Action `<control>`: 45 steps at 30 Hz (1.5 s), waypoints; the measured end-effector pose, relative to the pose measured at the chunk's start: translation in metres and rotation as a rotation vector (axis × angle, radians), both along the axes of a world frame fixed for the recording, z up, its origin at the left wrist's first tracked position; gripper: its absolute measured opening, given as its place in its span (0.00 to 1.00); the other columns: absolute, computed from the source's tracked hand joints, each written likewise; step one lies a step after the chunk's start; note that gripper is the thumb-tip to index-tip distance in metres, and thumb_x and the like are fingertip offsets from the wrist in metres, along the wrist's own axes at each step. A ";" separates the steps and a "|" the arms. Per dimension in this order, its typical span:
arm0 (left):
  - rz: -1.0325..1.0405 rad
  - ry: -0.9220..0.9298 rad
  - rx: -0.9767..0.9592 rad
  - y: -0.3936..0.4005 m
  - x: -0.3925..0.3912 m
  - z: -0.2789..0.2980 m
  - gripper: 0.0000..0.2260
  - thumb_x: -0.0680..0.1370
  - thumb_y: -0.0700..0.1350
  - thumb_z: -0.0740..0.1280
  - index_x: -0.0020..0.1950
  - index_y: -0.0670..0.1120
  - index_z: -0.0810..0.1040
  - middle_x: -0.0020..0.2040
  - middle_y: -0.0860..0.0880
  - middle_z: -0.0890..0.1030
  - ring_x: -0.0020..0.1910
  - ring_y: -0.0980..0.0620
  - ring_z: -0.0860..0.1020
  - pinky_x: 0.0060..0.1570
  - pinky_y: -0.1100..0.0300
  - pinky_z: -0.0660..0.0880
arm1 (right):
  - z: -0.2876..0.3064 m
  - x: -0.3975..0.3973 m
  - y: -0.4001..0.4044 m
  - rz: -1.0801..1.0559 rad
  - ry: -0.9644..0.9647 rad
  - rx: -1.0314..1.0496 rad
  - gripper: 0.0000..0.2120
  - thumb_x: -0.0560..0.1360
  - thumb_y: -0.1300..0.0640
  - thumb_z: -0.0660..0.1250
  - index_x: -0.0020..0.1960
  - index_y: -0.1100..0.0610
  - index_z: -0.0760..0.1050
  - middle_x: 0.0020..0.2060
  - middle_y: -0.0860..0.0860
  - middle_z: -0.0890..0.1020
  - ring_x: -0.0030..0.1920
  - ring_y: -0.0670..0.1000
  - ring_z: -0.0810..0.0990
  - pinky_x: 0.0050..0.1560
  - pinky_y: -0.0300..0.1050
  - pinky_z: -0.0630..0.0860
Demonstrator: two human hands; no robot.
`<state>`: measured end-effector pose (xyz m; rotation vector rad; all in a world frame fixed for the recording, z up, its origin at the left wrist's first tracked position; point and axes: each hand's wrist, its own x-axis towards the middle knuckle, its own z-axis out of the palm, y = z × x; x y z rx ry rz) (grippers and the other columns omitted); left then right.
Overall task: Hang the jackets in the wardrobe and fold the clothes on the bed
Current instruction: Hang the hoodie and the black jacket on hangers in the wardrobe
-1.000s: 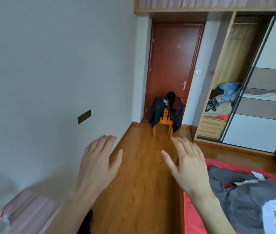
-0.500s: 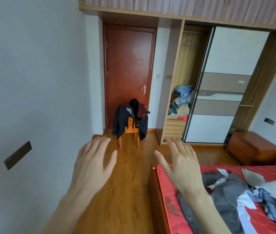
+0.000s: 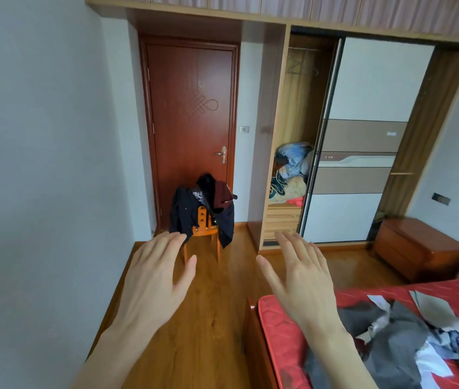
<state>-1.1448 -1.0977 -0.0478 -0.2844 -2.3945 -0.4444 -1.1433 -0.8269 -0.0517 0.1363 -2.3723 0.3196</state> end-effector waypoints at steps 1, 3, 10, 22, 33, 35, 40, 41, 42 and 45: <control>0.002 0.000 0.002 0.001 -0.021 0.000 0.26 0.83 0.60 0.55 0.70 0.46 0.79 0.67 0.47 0.82 0.67 0.45 0.79 0.66 0.50 0.73 | 0.000 -0.020 0.001 -0.002 0.001 -0.004 0.32 0.83 0.32 0.54 0.73 0.53 0.75 0.70 0.51 0.79 0.73 0.54 0.75 0.76 0.55 0.68; 0.008 -0.013 -0.002 0.004 -0.064 -0.001 0.26 0.83 0.61 0.54 0.69 0.46 0.80 0.67 0.47 0.82 0.67 0.44 0.80 0.65 0.50 0.73 | 0.000 -0.061 0.002 0.001 0.000 -0.013 0.31 0.83 0.33 0.54 0.73 0.53 0.75 0.69 0.51 0.80 0.73 0.54 0.75 0.76 0.56 0.69; 0.037 -0.053 0.021 0.017 -0.211 0.001 0.28 0.82 0.62 0.52 0.70 0.47 0.79 0.67 0.48 0.82 0.67 0.44 0.79 0.65 0.46 0.76 | 0.005 -0.210 0.011 0.029 0.009 -0.002 0.30 0.82 0.34 0.58 0.73 0.54 0.75 0.69 0.52 0.80 0.73 0.55 0.75 0.75 0.55 0.67; 0.035 -0.030 0.070 0.019 -0.385 -0.005 0.27 0.82 0.62 0.55 0.70 0.48 0.79 0.67 0.49 0.82 0.69 0.46 0.78 0.67 0.46 0.76 | 0.004 -0.396 -0.002 0.085 -0.033 0.014 0.33 0.83 0.32 0.51 0.74 0.53 0.74 0.69 0.51 0.80 0.72 0.55 0.76 0.75 0.52 0.63; 0.021 0.007 0.086 -0.015 -0.595 -0.029 0.26 0.83 0.61 0.55 0.69 0.47 0.80 0.66 0.49 0.82 0.67 0.46 0.79 0.66 0.54 0.69 | -0.012 -0.599 -0.039 0.111 -0.049 -0.053 0.28 0.83 0.34 0.56 0.74 0.50 0.73 0.70 0.49 0.79 0.73 0.53 0.75 0.73 0.59 0.73; 0.015 -0.009 0.089 -0.024 -0.639 -0.028 0.26 0.83 0.61 0.54 0.70 0.47 0.79 0.67 0.50 0.82 0.68 0.46 0.78 0.67 0.54 0.70 | -0.011 -0.643 -0.047 0.101 -0.059 -0.062 0.29 0.82 0.33 0.55 0.74 0.50 0.73 0.70 0.49 0.79 0.72 0.53 0.75 0.73 0.58 0.73; -0.016 0.005 0.074 -0.044 -0.739 -0.022 0.24 0.83 0.59 0.56 0.71 0.48 0.78 0.67 0.51 0.81 0.70 0.49 0.76 0.69 0.54 0.69 | -0.011 -0.743 -0.069 0.075 -0.107 -0.060 0.30 0.82 0.31 0.54 0.76 0.48 0.70 0.71 0.48 0.77 0.73 0.52 0.74 0.73 0.58 0.73; -0.021 0.011 0.070 -0.046 -0.755 -0.022 0.24 0.83 0.58 0.56 0.71 0.48 0.78 0.67 0.51 0.81 0.70 0.49 0.76 0.69 0.54 0.69 | -0.011 -0.759 -0.072 0.071 -0.110 -0.058 0.30 0.82 0.31 0.54 0.76 0.48 0.70 0.72 0.48 0.77 0.73 0.52 0.74 0.72 0.58 0.74; -0.027 0.011 0.066 -0.048 -0.772 -0.023 0.23 0.83 0.58 0.57 0.71 0.48 0.78 0.67 0.51 0.81 0.70 0.49 0.76 0.69 0.53 0.69 | -0.010 -0.774 -0.075 0.065 -0.111 -0.055 0.30 0.82 0.31 0.54 0.76 0.48 0.70 0.72 0.48 0.77 0.73 0.53 0.74 0.72 0.58 0.74; -0.050 0.005 0.052 -0.050 -0.816 -0.027 0.23 0.83 0.58 0.57 0.70 0.47 0.78 0.67 0.50 0.81 0.70 0.48 0.76 0.69 0.53 0.69 | -0.012 -0.810 -0.078 0.044 -0.118 -0.052 0.31 0.82 0.31 0.53 0.76 0.49 0.71 0.71 0.49 0.78 0.73 0.53 0.75 0.73 0.57 0.73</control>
